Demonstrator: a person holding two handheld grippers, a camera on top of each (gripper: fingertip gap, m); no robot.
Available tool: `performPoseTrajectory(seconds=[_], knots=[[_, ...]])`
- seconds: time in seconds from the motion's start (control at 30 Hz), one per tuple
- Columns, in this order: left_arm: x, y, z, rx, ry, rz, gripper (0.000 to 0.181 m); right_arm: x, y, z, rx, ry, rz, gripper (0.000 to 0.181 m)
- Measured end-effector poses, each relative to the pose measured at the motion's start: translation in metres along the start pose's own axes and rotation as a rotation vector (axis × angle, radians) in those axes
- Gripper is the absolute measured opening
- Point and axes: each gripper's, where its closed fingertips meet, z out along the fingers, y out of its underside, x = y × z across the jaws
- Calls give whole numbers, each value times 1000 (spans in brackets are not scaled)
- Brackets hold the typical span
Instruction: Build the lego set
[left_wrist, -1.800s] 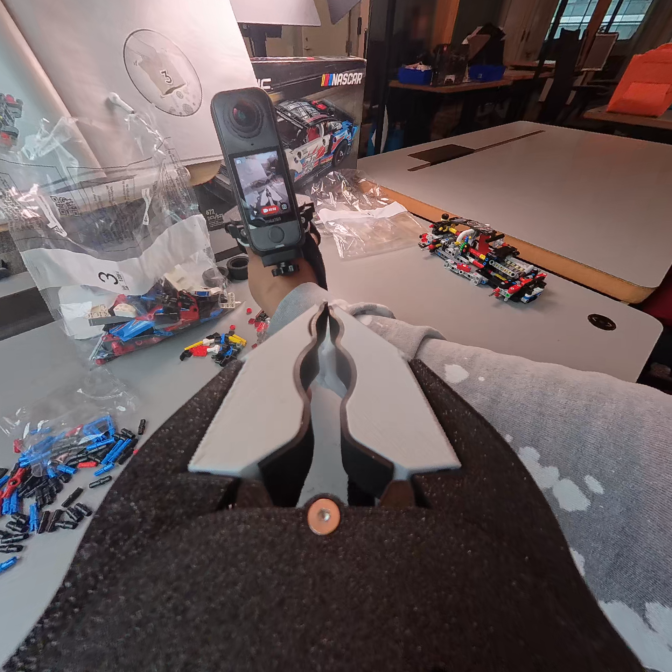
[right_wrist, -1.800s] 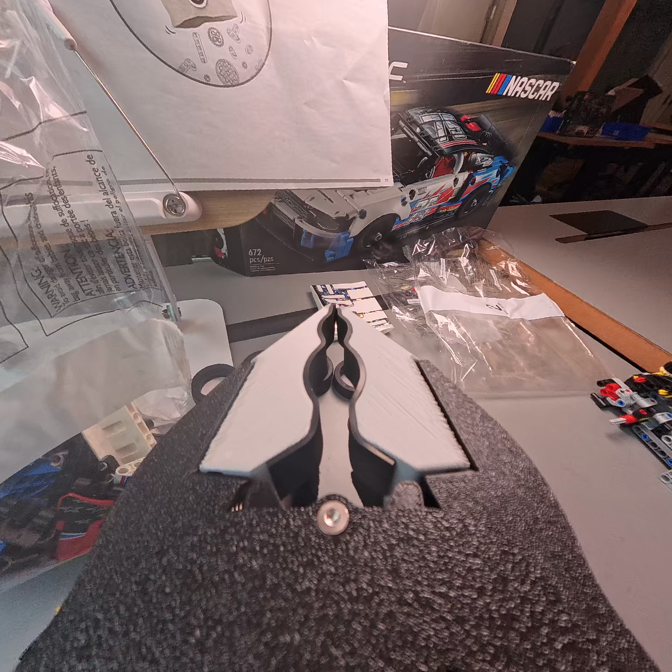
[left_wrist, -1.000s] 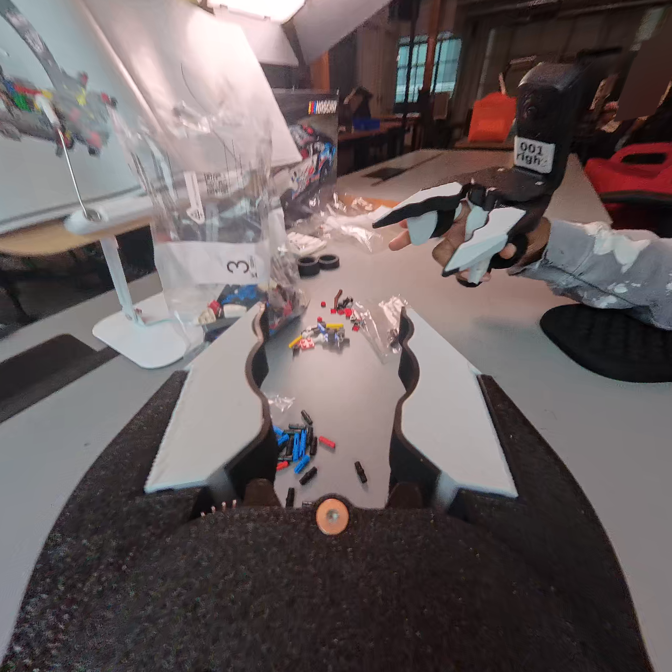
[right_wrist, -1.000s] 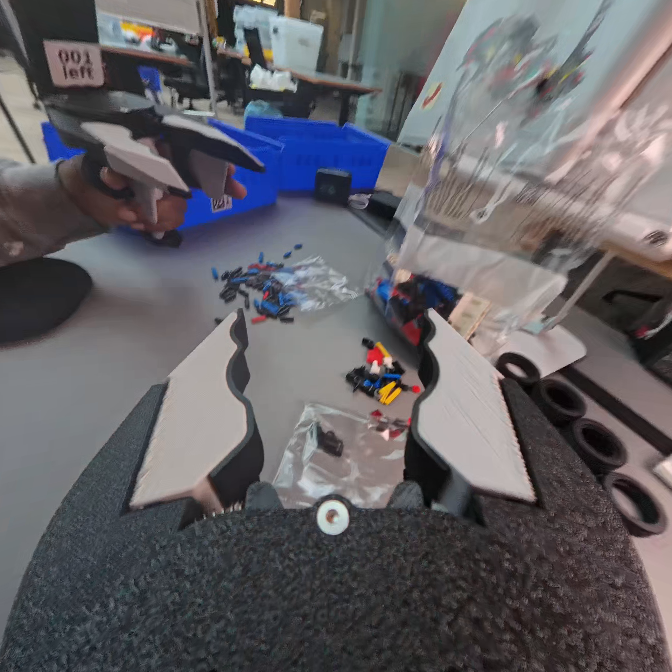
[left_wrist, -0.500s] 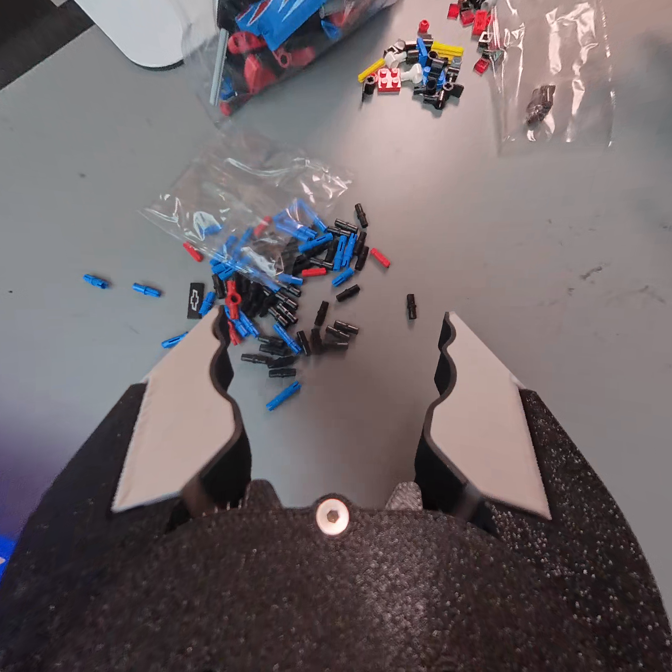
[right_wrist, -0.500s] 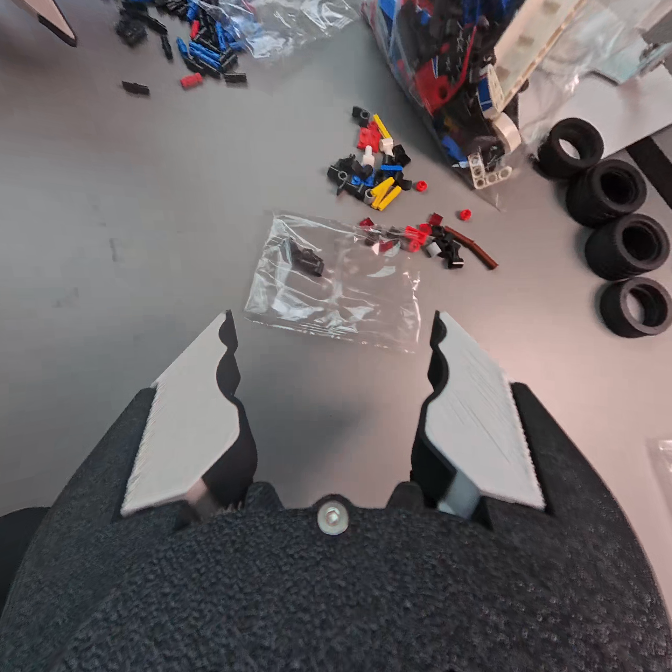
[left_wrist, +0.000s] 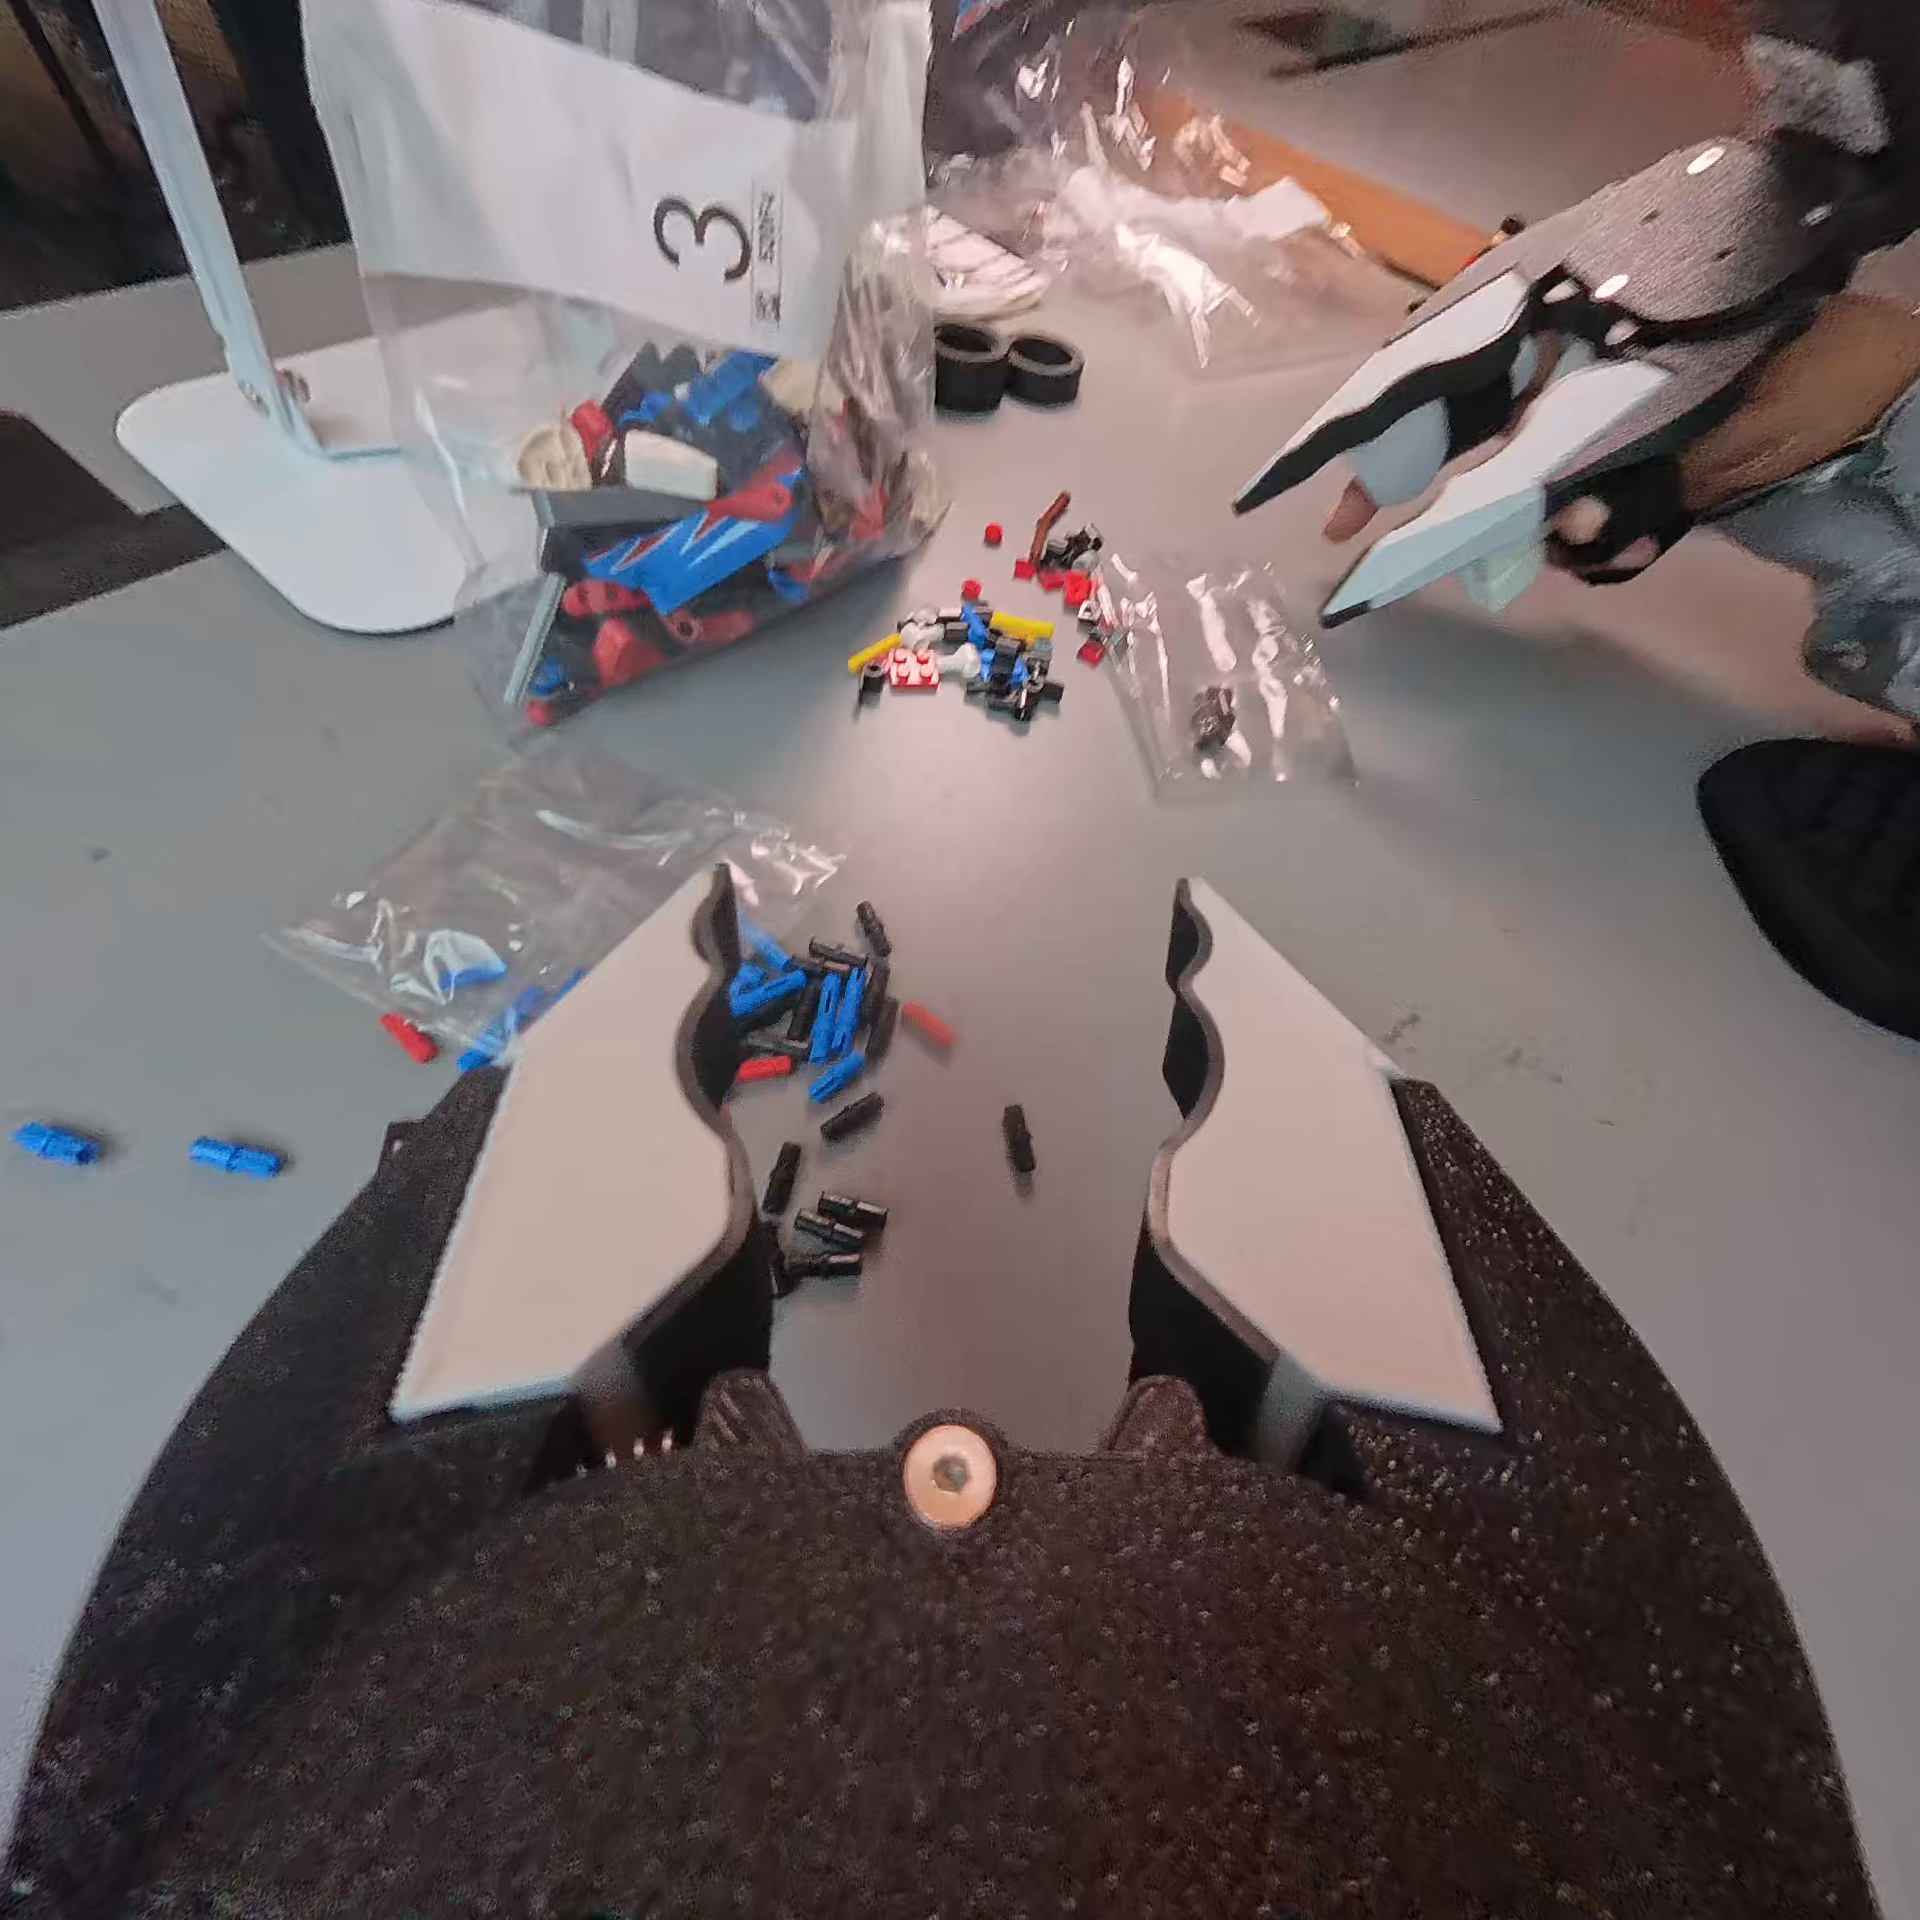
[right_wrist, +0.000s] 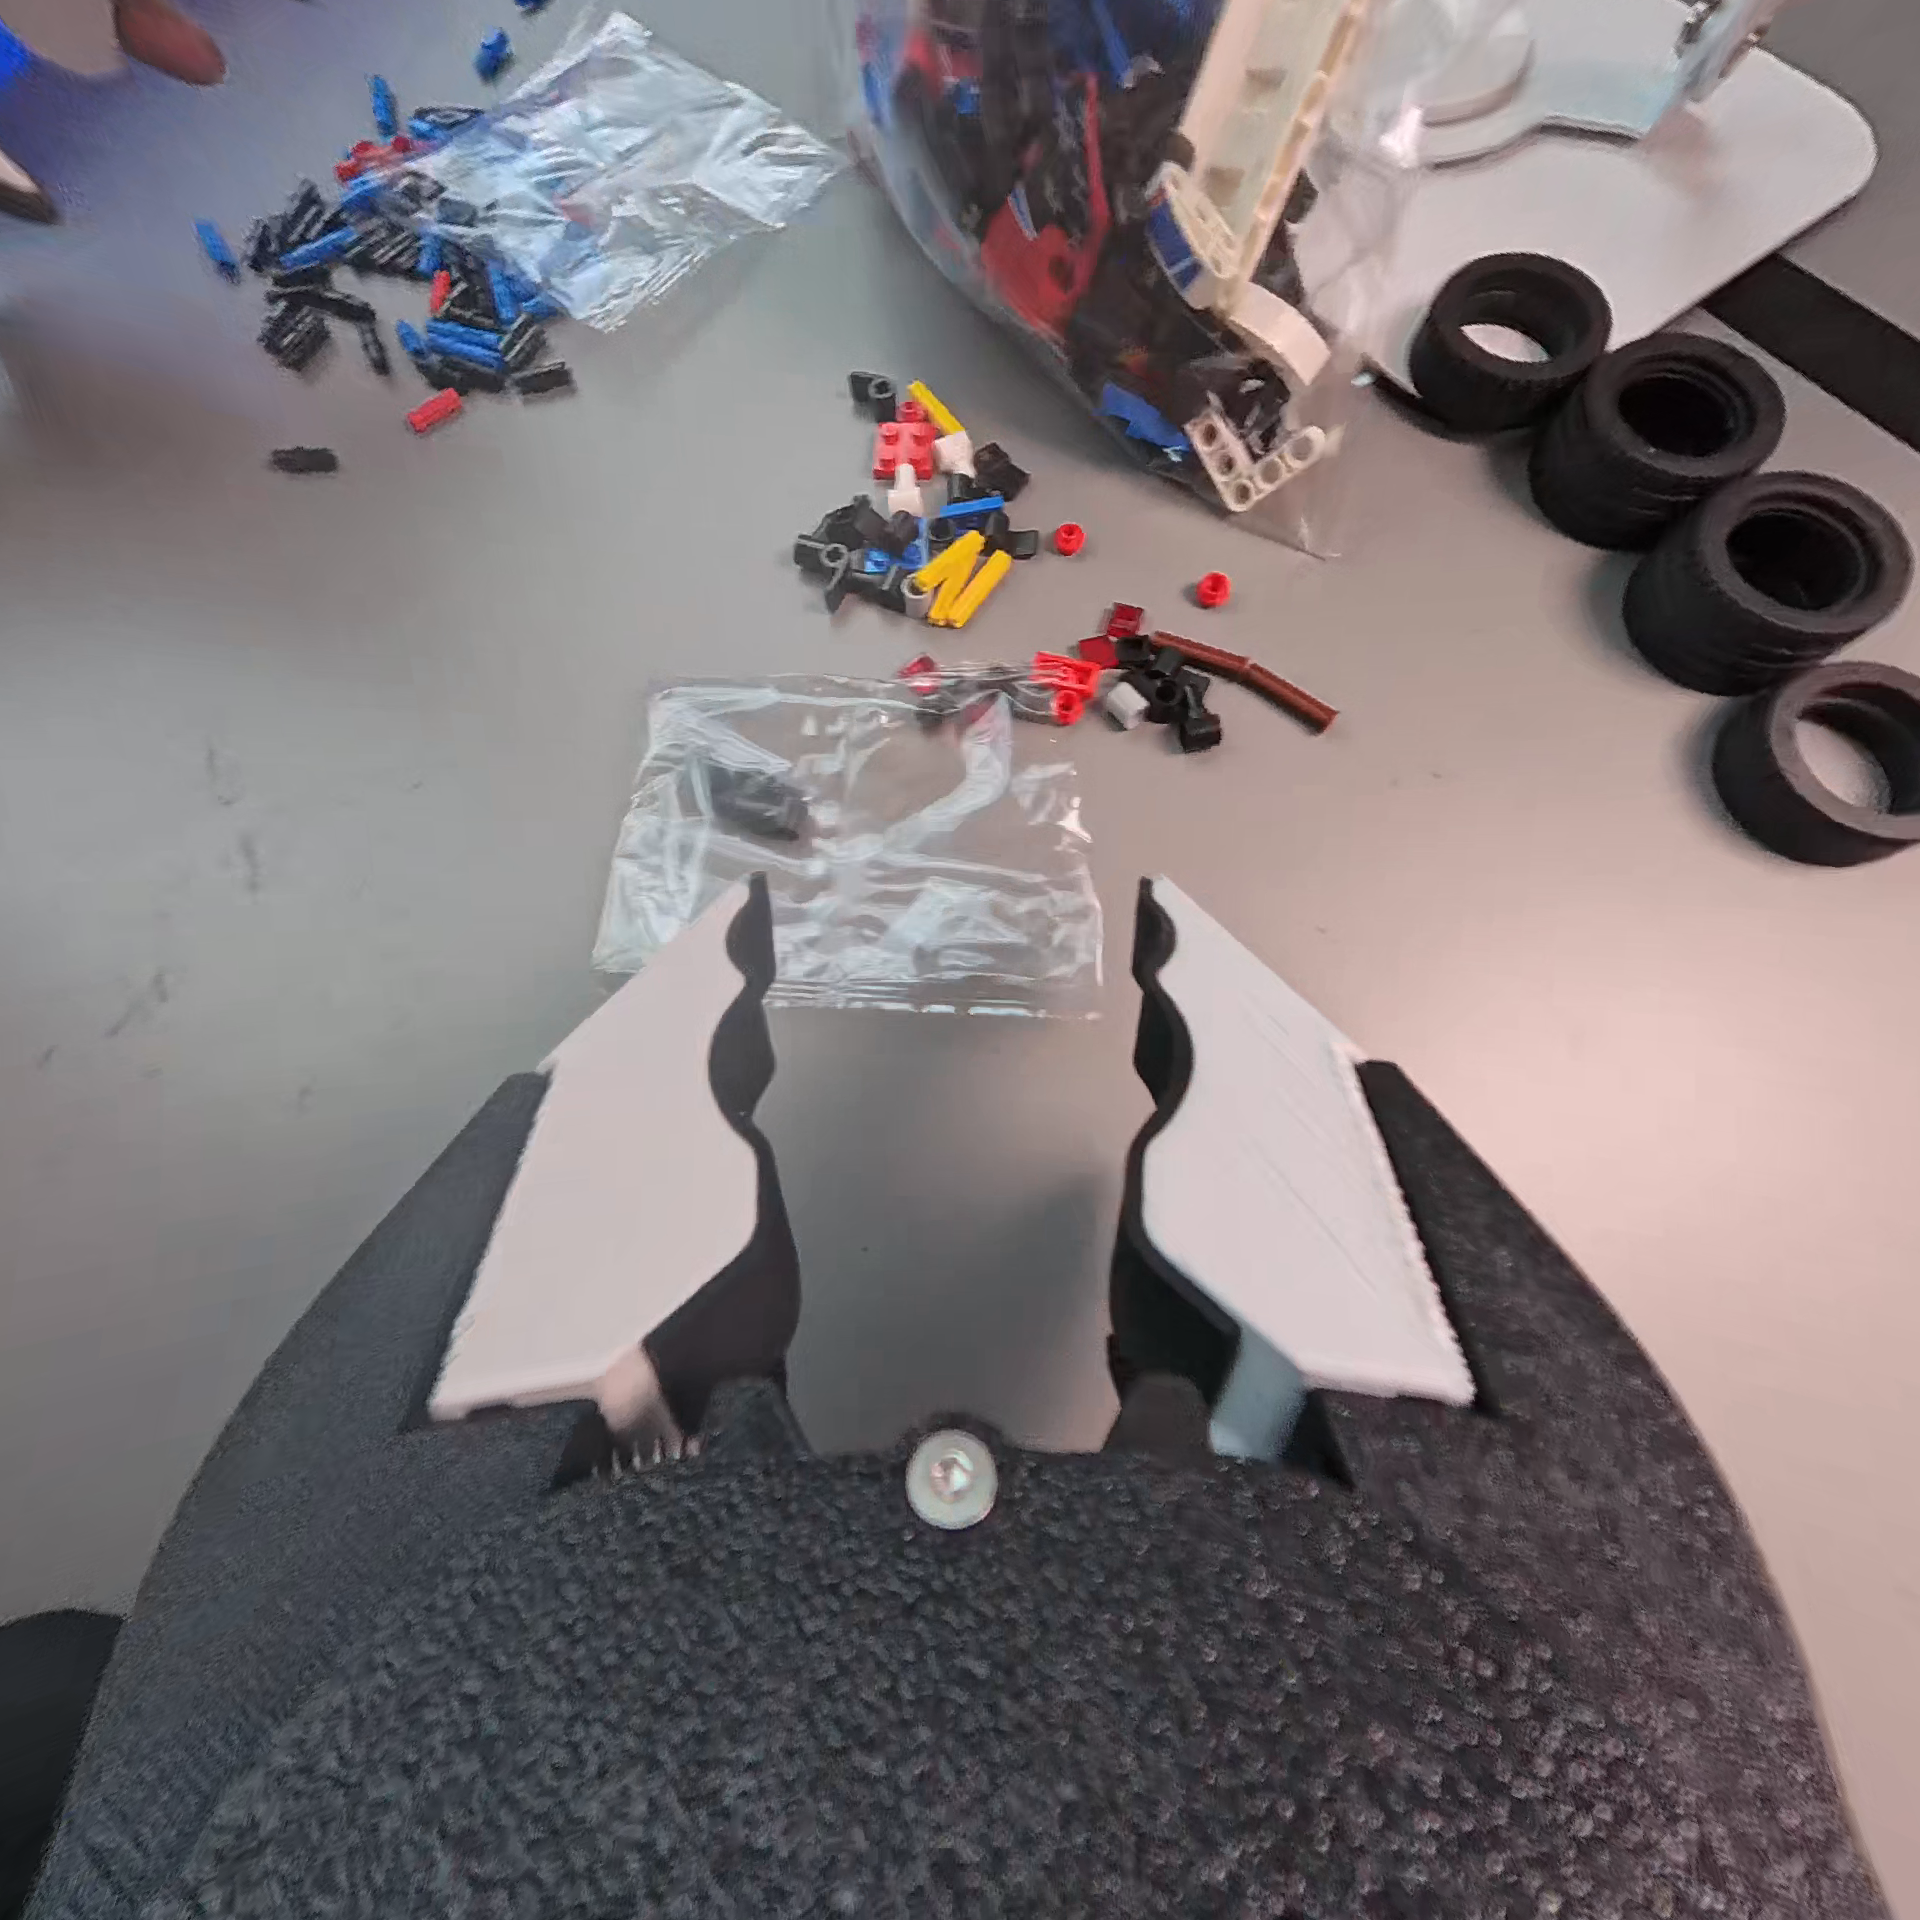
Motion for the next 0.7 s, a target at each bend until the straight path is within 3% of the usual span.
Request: performPoseTrajectory(seconds=[0.03,0.13,0.3,0.43,0.5,0.6,0.7], knots=[[5,-6,0,38,26,3,77,7,1,0,6,15,31,59],[14,-17,-1,103,61,1,71,21,1,0,23,26,80,42],[26,-15,4,102,109,-4,66,14,5,22,-92,-30,31,41],[35,-13,5,91,135,9,64,2,1,28,-101,-53,-66,13],[38,-12,5,83,147,16,62,-14,-13,20,-26,-85,-189,0],[48,-10,7,75,209,-4,63,-52,-44,-1,134,-179,-337,0],[60,-11,8,63,284,7,69,-85,-58,-17,148,-217,-518,0]])
